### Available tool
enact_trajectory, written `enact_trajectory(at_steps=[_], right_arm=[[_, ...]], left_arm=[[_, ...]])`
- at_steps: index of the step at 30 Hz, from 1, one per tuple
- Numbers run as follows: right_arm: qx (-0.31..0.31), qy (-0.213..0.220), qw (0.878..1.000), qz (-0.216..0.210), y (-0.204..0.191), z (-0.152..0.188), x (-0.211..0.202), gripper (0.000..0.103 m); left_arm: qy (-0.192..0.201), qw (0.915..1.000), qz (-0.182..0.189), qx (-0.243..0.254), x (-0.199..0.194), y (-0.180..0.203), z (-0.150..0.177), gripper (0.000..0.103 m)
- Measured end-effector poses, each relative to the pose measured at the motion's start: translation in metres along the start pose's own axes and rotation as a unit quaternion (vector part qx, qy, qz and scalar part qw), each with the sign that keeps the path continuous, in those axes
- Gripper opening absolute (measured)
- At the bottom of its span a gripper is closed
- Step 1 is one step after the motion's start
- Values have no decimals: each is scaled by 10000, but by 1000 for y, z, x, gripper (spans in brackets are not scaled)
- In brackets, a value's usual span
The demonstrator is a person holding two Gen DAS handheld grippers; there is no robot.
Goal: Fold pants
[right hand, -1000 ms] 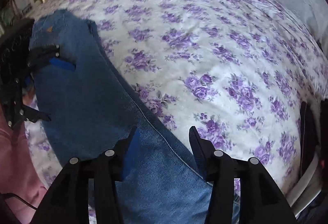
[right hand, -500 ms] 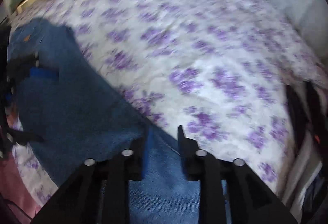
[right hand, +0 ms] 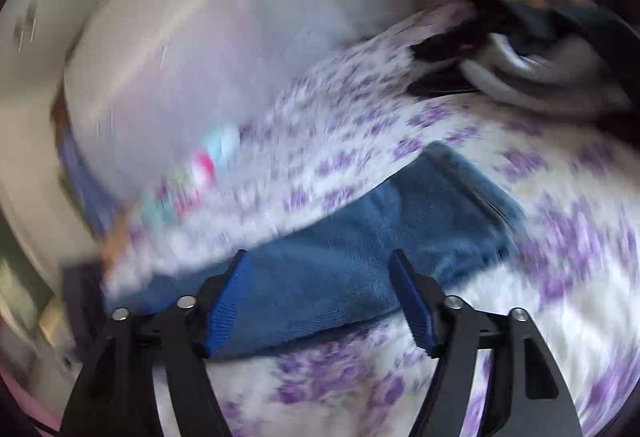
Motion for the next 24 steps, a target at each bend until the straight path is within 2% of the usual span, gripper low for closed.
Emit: enact_trajectory(at_steps=[2,4,8,10,16,19,24], right_arm=[[683,185,9974,166,18,6,-10,74],[1100,7,9925,535,34,11,-14,74],[1427,53,9866,787,48,5,-17,74],[1506,-8,9842,935,50,4,-12,75],[1399,-128,9818,1279,52,3,5,86],[1345,-183,9835,1199,56,-1,17,96],[1141,-236,9837,1371,60,-5,29,98]], left_arm=[[3,10000,5,-6,0,0,0,98],[1,10000,-12,9,0,-1,0,98],[-23,9999,-113,82,1,0,2,99],[-69,9996,-230,175,2,2,4,99],[-105,9972,-626,407,5,8,7,99],[-117,9972,-625,400,4,8,6,99],[-119,9972,-624,394,5,8,6,99]])
Point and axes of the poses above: each gripper's, at about its wrist camera, not at the fingertips, and x roughly the way its jaws point, y to its right, z to its underside, the point moved 6 cm from there along x, roughly the way its jaws point, and after that the axes turned 15 degrees about -z, right-handed, at the moved point
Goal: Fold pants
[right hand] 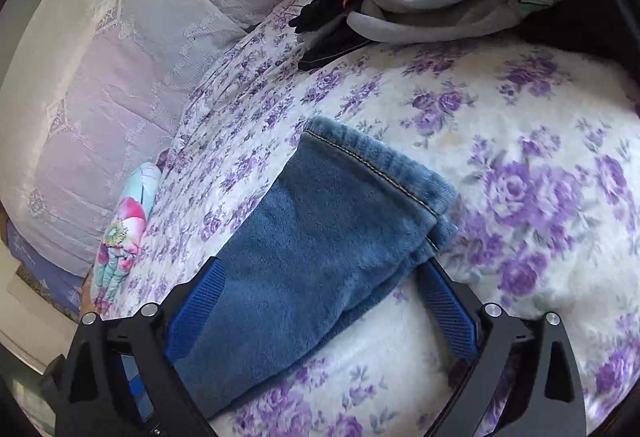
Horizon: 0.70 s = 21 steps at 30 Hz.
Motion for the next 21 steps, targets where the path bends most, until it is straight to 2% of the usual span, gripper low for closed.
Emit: enact_trajectory(at_steps=[3,5,10,15,16,19,21], right_arm=[[-22,-10,10000,-3,0,2,-1,97],[72,-34,10000,-60,2,2,-5,87],[386,-60,9988,-308,11,0,-13,72],[709,70,9965,-440,18,-5,-12,67],[701,91,9967,-395,17,-6,-11,63],[688,69,9974,-181,21,-7,-8,27],[808,63,9959,-406,25,-5,-6,23]], left_arm=[[4,10000,6,-7,0,0,0,99],[0,10000,3,-2,0,0,0,99],[3,10000,6,-4,0,0,0,99],[40,9999,30,-88,-2,-2,0,99],[69,9998,29,-159,-4,-4,0,99],[352,9985,119,-408,-23,-3,-4,99],[621,9955,474,-544,-42,9,-11,99]])
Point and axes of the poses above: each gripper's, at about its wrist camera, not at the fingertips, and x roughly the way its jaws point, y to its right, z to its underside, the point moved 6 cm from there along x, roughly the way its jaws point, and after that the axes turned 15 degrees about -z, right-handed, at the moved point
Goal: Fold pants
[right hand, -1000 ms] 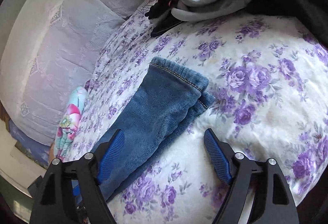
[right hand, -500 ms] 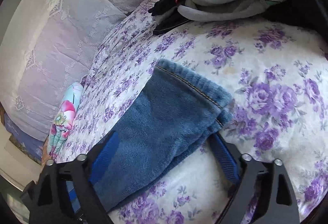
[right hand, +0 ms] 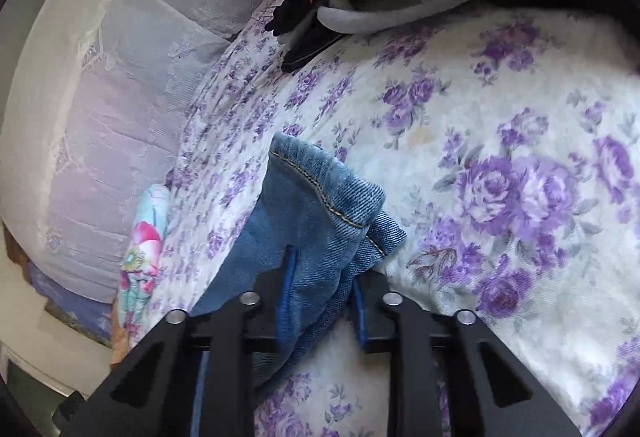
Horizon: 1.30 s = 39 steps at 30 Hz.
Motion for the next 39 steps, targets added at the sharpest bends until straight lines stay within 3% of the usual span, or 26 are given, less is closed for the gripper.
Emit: enact_trajectory(at_steps=[4,7,8,9,13,16,19,21,24,25,28,29,31,34,37,39], right_arm=[[-358,-11,9992,197,-5,4,-1,23],[-480,-25,9985,263,-7,4,-1,23],[-559,-43,9980,304,-8,4,-1,22],[-658,-57,9972,365,-10,4,0,22],[-1245,-57,9900,654,-29,4,-2,17],[-2060,27,9749,847,-61,3,-6,14],[-3134,155,9448,946,-105,10,-11,14],[-3919,181,9151,930,-138,23,-10,13],[-4851,152,8707,797,-181,50,-2,13],[-5269,143,8462,774,-197,65,3,13],[-6071,-101,7921,629,-227,106,18,13],[-6361,-284,7691,553,-235,125,27,13],[-6762,-624,7326,466,-242,157,41,13],[-7378,-1183,6630,464,-238,207,66,12],[-7842,-1802,5917,503,-218,252,86,12],[-8070,-2003,5525,586,-205,269,92,12]], left_arm=[[188,9991,377,-26,-6,38,-5,99],[-350,9981,450,213,24,65,12,98],[-500,9977,273,360,34,71,19,97],[-484,9972,94,562,34,77,19,97],[-536,9965,327,546,32,79,17,98],[-602,9949,779,207,18,65,13,98],[-291,9935,1095,-87,-14,25,6,98],[161,9954,870,-366,-41,-18,-3,98],[467,9951,397,-774,-63,-79,-5,98],[488,9937,291,-965,-68,-99,-4,98],[469,9838,248,-1711,-78,-151,7,98],[445,9805,253,-1899,-77,-164,9,98],[377,9771,197,-2084,-78,-179,17,98],[329,9750,85,-2197,-80,-193,27,98],[384,9766,155,-2111,-89,-196,31,98],[445,9794,98,-1968,-92,-194,31,98]])
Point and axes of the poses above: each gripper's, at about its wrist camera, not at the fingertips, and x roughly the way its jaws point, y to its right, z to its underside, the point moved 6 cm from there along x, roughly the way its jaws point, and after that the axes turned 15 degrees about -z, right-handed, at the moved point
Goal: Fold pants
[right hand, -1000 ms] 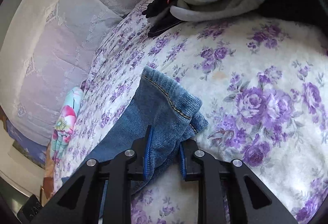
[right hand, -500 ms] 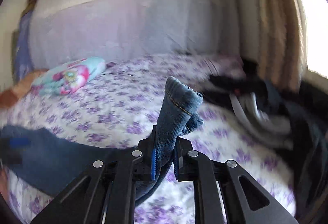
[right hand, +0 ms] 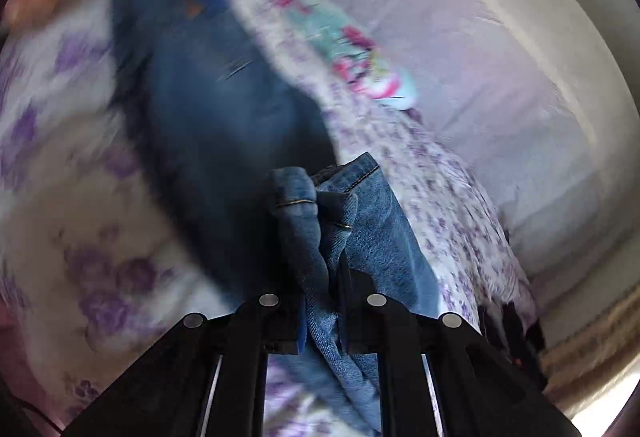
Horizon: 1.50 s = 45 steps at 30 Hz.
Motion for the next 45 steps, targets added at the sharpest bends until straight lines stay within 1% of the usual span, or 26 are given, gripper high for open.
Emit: enact_trajectory(at_steps=[1,4,6,7,8,10,12,13,15,16,17,18,20,21,22,23,24,26,27,32,36,39,41,42,43,45], right_arm=[[-222,-87,9997,62,-6,2,4,12],[-474,-188,9987,95,-10,4,5,16],[-475,-145,9987,74,-6,4,-2,25],[-360,-88,9993,-50,-4,2,-6,34],[-94,49,9993,-358,2,0,-14,45],[533,472,9930,-941,15,-2,-33,54],[1335,1052,9761,-1353,40,-7,-53,57],[1628,1243,9688,-1396,51,-8,-58,57],[2535,1647,9433,-1372,85,-5,-59,58],[2874,1695,9326,-1376,96,-2,-54,58],[3509,1706,9093,-1446,117,5,-43,58],[3846,1695,8944,-1528,124,10,-35,57],[4483,1527,8668,-1561,144,23,-14,38],[4635,1433,8612,-1519,152,30,-4,35],[4761,1361,8564,-1465,159,38,4,33],[4935,1218,8495,-1416,164,47,14,31],[5073,1109,8428,-1418,164,56,24,30],[5321,929,8284,-1484,162,73,41,23],[5368,894,8257,-1484,156,79,44,23],[5355,708,8248,-1674,146,88,65,23],[5228,754,8327,-1665,148,83,60,25],[5216,1111,8301,-1632,150,79,24,28],[5079,1381,8355,-1578,142,78,-6,31],[5027,1429,8391,-1512,136,79,-16,33],[4984,1433,8428,-1441,129,82,-24,37],[4931,1318,8499,-1306,113,89,-29,40]], left_arm=[[34,10000,-34,61,-2,0,0,98],[31,9998,-22,184,-1,4,0,98],[-29,9997,50,228,1,8,-3,98],[-13,9996,34,279,0,10,-5,98],[59,9994,-6,335,-2,12,-7,98],[149,9990,-22,421,-6,15,-12,98],[212,9987,71,466,-9,21,-15,98],[215,9985,154,480,-9,26,-17,98],[248,9974,380,566,-9,40,-20,98],[276,9964,487,638,-9,48,-20,98],[299,9949,625,738,-8,61,-20,98],[298,9935,722,823,-8,70,-19,98],[315,9896,914,1065,-6,91,-15,97],[335,9862,994,1284,-4,106,-11,90],[336,9836,1031,1441,-1,116,-8,75],[229,9808,1053,1625,8,129,-2,69],[119,9797,1069,1690,16,136,1,60],[-181,9774,1109,1789,36,149,13,51],[-385,9769,1083,1803,49,153,19,46],[-1600,9685,701,1774,102,145,62,44],[-1496,9703,725,1756,98,138,69,41],[-1521,9711,833,1639,91,135,59,40],[-1359,9730,918,1626,80,135,45,40],[-1168,9748,915,1668,74,137,35,41],[-1035,9761,893,1692,71,138,28,43],[-881,9791,804,1648,76,137,14,48]])
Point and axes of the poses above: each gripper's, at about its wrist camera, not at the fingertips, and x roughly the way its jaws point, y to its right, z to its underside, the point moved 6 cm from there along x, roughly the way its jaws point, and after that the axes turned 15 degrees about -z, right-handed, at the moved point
